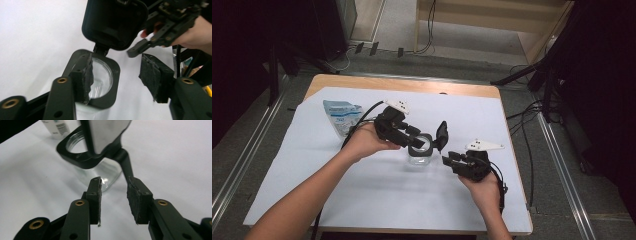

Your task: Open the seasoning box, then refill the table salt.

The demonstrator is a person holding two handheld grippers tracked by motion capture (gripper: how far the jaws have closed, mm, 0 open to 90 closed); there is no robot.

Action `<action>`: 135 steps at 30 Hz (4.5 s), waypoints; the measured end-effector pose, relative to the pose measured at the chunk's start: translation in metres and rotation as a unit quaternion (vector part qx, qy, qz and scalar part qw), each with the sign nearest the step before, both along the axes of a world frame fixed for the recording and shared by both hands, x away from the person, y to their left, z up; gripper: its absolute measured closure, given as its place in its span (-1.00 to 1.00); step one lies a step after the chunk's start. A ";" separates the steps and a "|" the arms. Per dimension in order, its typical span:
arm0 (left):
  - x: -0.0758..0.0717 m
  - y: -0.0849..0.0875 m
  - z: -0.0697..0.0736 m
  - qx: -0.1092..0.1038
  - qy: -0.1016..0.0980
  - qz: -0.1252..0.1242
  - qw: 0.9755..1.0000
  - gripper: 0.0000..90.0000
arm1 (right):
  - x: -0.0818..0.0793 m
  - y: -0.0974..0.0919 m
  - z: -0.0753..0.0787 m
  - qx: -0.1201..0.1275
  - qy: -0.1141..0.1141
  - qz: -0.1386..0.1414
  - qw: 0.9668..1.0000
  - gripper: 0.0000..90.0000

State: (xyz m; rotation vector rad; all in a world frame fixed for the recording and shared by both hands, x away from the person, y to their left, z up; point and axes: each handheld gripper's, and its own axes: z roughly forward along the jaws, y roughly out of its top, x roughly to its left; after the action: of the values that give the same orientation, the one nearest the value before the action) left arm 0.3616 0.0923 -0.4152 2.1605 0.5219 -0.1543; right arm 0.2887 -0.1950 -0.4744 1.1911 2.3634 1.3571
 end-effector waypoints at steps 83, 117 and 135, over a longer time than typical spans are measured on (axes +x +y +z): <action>-0.006 0.232 -0.013 0.040 -0.020 0.188 0.981 0.12 | -0.020 0.088 -0.006 -0.014 0.009 0.110 0.994 0.33; 0.026 0.201 -0.008 0.084 -0.012 0.127 0.988 0.92 | -0.021 0.084 -0.011 -0.018 0.018 0.101 0.995 0.32; 0.006 0.172 0.032 0.112 0.010 0.114 0.987 1.00 | -0.022 0.088 -0.008 -0.014 0.008 0.096 0.995 0.38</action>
State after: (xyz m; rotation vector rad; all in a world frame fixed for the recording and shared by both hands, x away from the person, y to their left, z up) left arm 0.3672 0.2646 -0.3832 2.2965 0.8272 0.0084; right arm 0.2667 -0.1073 -0.4822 0.9918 2.5570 1.3670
